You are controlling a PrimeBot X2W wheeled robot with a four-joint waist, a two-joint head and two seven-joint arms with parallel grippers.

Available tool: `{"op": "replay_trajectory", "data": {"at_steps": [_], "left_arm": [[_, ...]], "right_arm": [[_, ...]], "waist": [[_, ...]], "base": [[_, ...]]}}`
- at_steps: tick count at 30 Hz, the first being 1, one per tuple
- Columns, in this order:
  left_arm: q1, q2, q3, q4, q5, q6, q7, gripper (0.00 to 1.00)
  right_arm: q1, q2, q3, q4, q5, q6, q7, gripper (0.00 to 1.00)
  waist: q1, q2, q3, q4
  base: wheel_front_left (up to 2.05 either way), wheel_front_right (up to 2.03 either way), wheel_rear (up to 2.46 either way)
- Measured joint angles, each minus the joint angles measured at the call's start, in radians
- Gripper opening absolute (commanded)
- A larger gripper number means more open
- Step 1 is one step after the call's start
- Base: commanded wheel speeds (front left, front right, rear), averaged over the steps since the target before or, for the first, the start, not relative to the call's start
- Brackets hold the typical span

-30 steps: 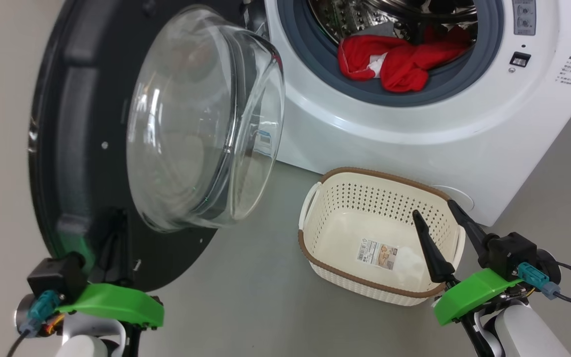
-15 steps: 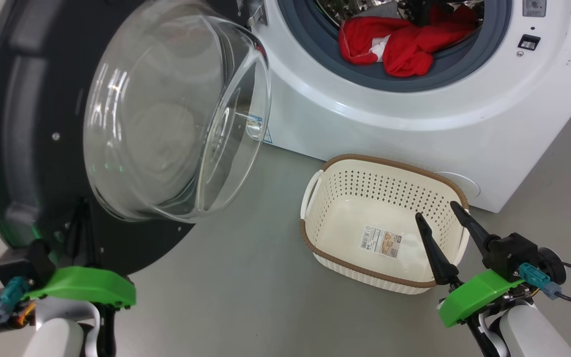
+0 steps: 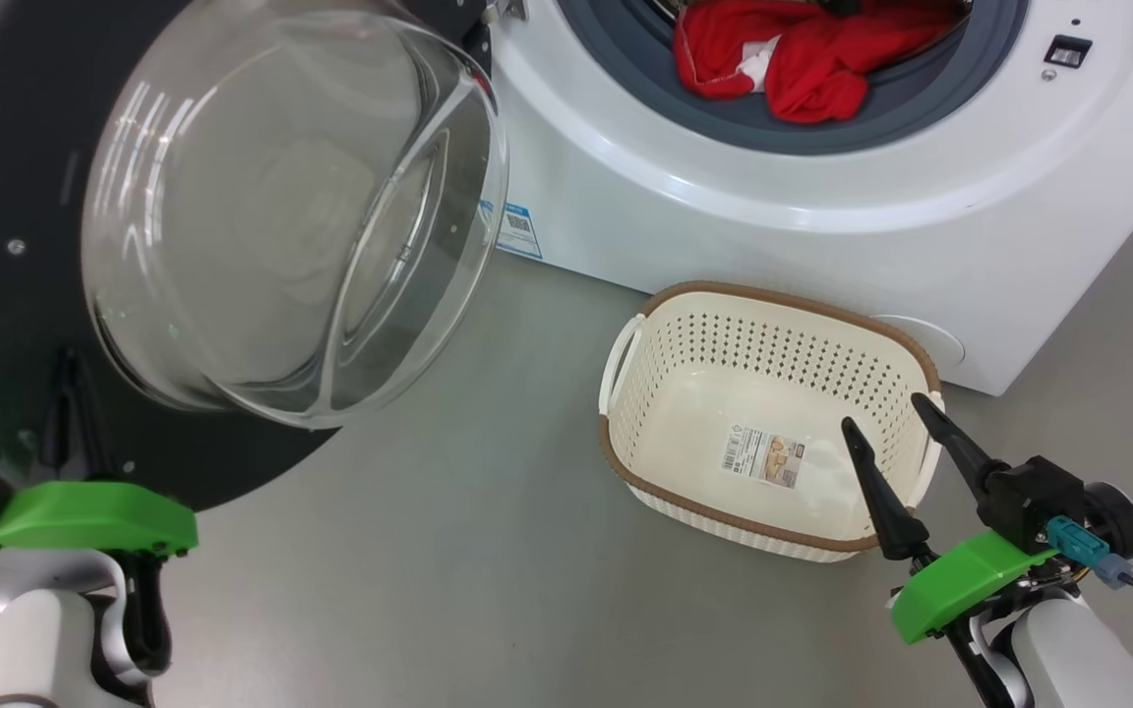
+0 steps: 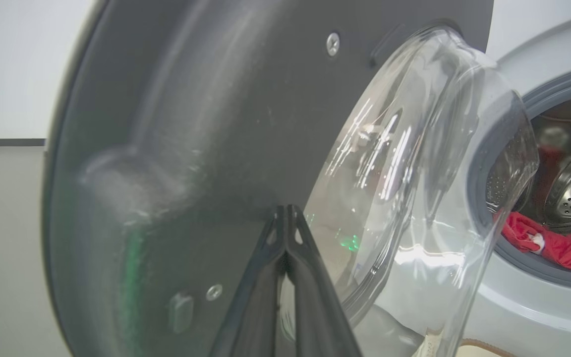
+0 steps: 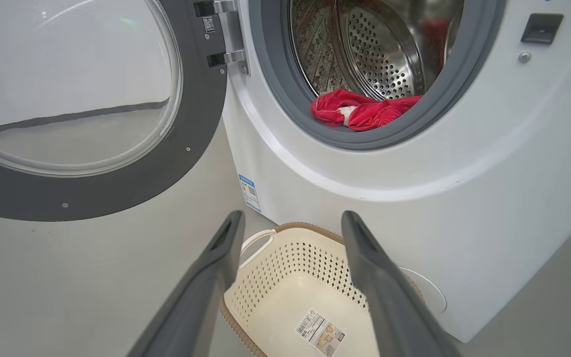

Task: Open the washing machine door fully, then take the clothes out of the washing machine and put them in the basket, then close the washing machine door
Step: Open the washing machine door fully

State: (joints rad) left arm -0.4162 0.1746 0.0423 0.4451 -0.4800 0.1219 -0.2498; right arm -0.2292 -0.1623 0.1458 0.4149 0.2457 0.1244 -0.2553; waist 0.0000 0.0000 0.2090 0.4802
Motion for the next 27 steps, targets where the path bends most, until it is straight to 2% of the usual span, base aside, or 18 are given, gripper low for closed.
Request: {"op": "replay_trajectory", "data": {"at_steps": [9, 27], "left_arm": [[-0.048, -0.046, 0.122, 0.036, 0.054, -0.044, -0.003, 0.00], [-0.102, -0.102, 0.302, 0.068, 0.195, -0.052, -0.003, 0.00]], "right_arm": [[-0.004, -0.023, 0.002, -0.007, -0.005, 0.000, 0.000, 1.00], [-0.031, -0.032, 0.011, -0.003, -0.009, 0.000, 0.000, 1.00]], "waist": [[0.0000, 0.0000, 0.036, -0.003], [0.0000, 0.0000, 0.066, -0.031]], "base": [[0.00, 0.00, 0.00], [0.00, 0.00, 0.00]]}}
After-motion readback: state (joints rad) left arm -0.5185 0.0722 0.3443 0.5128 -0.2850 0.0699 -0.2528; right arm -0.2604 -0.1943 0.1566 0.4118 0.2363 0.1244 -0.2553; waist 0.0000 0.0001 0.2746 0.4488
